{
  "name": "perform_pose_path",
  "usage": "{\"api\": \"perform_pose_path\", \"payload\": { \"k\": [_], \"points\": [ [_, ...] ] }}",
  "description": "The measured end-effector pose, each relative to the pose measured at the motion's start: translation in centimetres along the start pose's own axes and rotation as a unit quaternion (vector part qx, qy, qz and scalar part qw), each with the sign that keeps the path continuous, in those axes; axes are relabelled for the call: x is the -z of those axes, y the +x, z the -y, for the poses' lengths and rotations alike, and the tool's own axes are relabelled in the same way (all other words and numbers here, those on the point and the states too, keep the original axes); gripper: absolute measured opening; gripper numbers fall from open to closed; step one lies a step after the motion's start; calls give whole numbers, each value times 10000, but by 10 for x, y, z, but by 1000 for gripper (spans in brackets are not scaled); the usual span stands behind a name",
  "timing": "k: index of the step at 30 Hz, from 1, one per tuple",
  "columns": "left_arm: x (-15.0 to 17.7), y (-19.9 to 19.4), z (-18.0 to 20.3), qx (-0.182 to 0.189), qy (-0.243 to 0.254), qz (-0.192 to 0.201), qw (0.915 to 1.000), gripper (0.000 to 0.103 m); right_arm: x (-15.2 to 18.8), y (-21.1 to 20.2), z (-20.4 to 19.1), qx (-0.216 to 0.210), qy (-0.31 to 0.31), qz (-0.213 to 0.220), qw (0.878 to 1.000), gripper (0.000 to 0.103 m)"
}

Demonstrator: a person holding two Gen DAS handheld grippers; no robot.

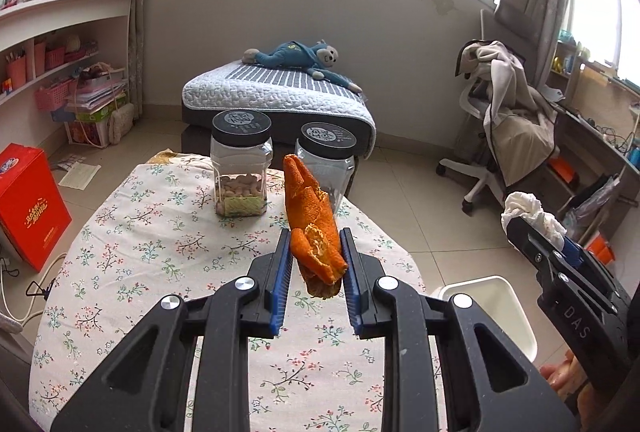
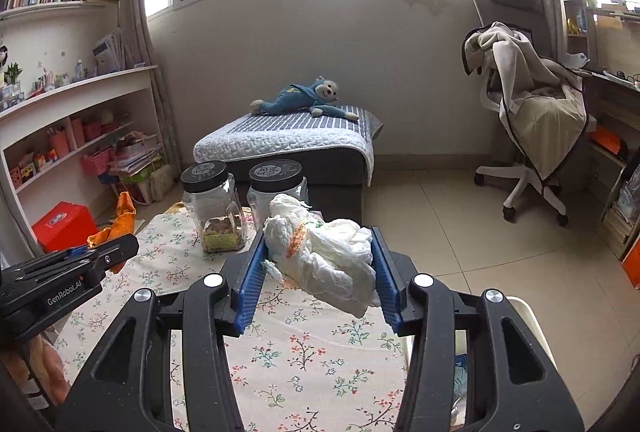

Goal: Collect trash
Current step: 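Carry the tissue over the bin and open the right tool while left tool carries the peel, then open the left tool over the bin to drop the orange peel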

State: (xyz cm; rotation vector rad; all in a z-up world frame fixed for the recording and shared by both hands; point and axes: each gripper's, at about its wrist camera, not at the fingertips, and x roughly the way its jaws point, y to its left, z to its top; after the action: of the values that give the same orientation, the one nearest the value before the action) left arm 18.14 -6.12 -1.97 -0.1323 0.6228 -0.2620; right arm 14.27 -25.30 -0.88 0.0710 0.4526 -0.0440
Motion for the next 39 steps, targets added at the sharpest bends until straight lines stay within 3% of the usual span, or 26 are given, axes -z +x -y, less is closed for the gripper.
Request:
{"api": "perform_pose_path", "payload": {
  "k": [11,18,21,22,24,28,39],
  "points": [
    [11,13,69,488,165,-88,9986,25,2,-9,65,664,451,-79,9967,46],
    [28,36,117,815,211,-433,9955,25,4,-4,117,1127,1037,-308,9877,47],
    [32,44,138,938,283,-552,9937,25,3,-10,136,1418,1249,-245,9817,56],
    [34,46,146,974,316,-580,9930,25,2,-13,143,1537,1305,-175,9793,70],
    [35,51,161,1048,389,-644,9916,25,1,-24,157,1798,1480,40,9725,84],
    [38,62,194,1194,518,-787,9884,25,-3,-45,186,2014,1895,321,9605,94],
    [49,71,286,1587,1126,-944,9763,25,1,-92,259,2565,2889,840,9185,96]
  ]
}}
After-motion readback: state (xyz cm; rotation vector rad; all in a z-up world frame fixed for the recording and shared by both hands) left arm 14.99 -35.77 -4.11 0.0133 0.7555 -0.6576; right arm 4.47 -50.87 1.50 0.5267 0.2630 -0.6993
